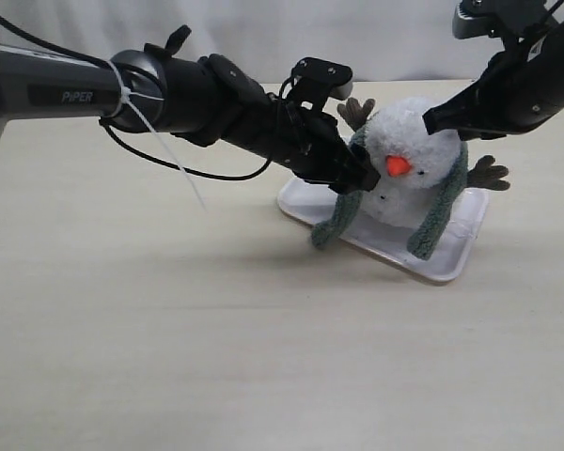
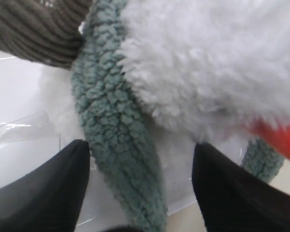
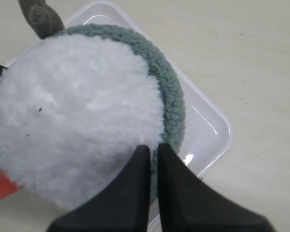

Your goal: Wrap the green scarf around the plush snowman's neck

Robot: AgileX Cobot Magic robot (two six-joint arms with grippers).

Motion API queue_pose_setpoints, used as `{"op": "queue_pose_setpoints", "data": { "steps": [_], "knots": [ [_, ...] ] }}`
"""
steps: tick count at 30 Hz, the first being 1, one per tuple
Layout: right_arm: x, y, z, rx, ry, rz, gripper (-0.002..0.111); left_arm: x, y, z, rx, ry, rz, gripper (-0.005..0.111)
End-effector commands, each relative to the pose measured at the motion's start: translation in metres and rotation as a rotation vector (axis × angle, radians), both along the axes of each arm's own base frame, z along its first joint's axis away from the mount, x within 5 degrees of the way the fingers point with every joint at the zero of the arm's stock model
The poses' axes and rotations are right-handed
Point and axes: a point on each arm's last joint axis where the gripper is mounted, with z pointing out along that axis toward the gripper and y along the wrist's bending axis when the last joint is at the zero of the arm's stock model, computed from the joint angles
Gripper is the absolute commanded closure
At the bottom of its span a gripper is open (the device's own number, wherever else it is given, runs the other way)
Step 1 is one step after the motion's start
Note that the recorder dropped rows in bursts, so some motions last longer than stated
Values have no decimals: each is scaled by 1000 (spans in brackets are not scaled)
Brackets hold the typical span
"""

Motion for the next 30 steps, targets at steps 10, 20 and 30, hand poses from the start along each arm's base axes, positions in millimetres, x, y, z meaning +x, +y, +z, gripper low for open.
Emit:
{"op": "queue_pose_setpoints", "data": {
  "steps": [10, 20, 30],
  "knots": [
    [7, -4, -36, -38, 98, -37, 104, 0, -3, 3, -8, -8, -6, 49],
    [10, -4, -52, -45, 160, -40, 104, 0, -2, 3, -7, -10, -3, 49],
    [11, -4, -8, -43, 88, -37, 104, 0, -2, 3, -7, -10, -2, 49]
  ]
}}
